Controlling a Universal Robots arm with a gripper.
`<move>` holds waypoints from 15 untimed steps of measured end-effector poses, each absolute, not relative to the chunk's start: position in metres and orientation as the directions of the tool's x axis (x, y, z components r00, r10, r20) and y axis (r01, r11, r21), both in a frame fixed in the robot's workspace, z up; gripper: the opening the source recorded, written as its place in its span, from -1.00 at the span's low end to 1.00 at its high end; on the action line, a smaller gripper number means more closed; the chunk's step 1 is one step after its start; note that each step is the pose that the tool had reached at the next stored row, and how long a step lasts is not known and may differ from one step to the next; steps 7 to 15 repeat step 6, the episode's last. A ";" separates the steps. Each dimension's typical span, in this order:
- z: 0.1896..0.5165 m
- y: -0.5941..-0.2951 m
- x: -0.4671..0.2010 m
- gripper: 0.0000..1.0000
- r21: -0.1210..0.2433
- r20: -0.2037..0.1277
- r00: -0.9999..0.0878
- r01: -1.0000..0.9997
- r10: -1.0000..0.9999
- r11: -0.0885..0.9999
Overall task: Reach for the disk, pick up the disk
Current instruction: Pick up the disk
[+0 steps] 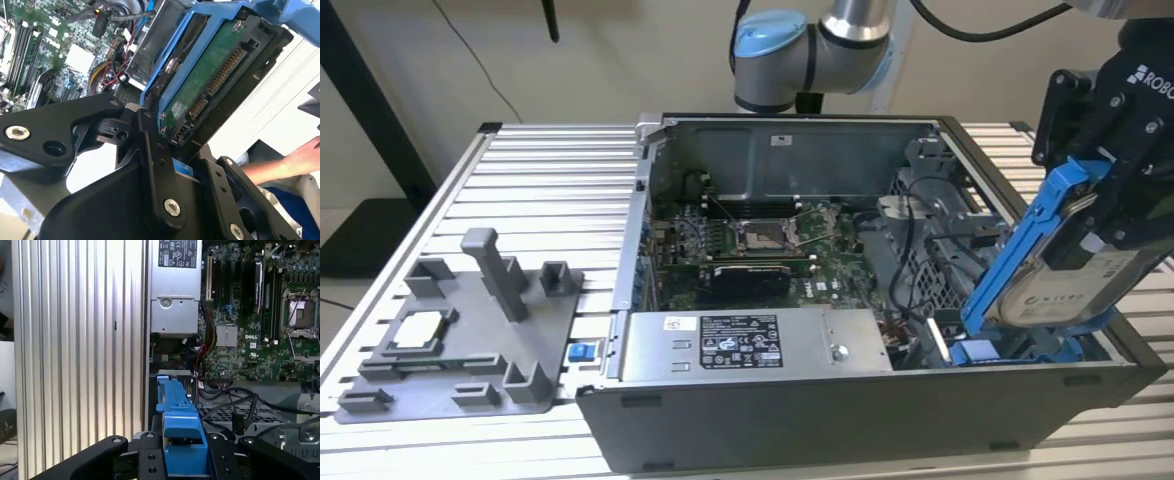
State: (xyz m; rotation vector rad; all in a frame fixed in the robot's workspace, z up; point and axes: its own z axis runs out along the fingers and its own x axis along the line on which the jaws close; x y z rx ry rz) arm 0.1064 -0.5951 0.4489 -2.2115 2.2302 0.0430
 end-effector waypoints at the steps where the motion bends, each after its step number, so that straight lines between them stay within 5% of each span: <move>1: 0.449 -0.595 0.106 -1.00 0.019 -0.020 -0.009 -1.000 -1.000 0.008; 15: 0.449 -0.595 0.106 -1.00 0.019 -0.019 -0.009 -1.000 -1.000 0.008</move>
